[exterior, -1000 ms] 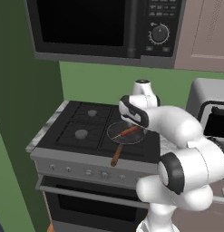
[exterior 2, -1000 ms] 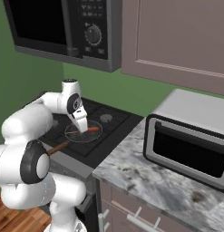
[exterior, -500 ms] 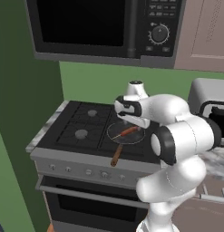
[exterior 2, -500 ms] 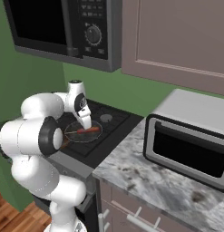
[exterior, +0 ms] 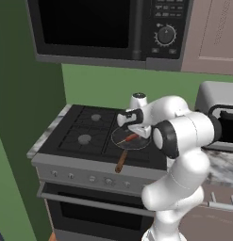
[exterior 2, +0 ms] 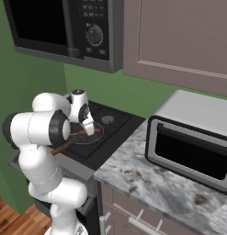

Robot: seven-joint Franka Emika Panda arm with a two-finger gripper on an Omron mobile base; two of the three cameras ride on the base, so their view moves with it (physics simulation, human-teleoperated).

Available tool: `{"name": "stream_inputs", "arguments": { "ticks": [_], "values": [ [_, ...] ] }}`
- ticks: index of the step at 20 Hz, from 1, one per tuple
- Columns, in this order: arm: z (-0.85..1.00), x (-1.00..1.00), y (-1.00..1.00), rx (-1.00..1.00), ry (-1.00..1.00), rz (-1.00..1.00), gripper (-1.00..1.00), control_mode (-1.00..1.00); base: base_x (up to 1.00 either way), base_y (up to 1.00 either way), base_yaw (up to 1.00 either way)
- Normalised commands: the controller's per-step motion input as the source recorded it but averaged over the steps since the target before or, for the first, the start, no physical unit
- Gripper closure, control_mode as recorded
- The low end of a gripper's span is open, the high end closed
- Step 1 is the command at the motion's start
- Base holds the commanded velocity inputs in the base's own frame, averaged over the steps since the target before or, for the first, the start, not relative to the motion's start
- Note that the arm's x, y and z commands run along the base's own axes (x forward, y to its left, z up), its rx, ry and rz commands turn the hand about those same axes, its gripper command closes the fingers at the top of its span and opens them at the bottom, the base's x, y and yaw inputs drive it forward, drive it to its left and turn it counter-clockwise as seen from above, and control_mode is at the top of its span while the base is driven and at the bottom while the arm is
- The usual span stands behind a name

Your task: Place the cold items (mango and onion) from the fridge in one tupperware on the dining counter. Place the warm items (hot dog and kebab skewer) in the stove area in another tupperware.

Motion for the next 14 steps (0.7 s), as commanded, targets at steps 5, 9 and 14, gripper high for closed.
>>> {"name": "stream_inputs", "arguments": {
  "ticks": [5, 9, 14],
  "values": [
    [-0.37, 0.41, 0.00, 0.02, 0.00, 0.00, -1.00, -1.00, 0.00, 0.00, 0.00],
    [-0.37, 0.25, 0.00, 0.00, 0.00, 0.00, -1.00, -1.00, 0.00, 0.00, 0.00],
    [-0.46, 0.01, 0.00, 0.00, -0.04, -0.04, 1.00, -1.00, 0.00, 0.00, 0.00]
  ]
}}
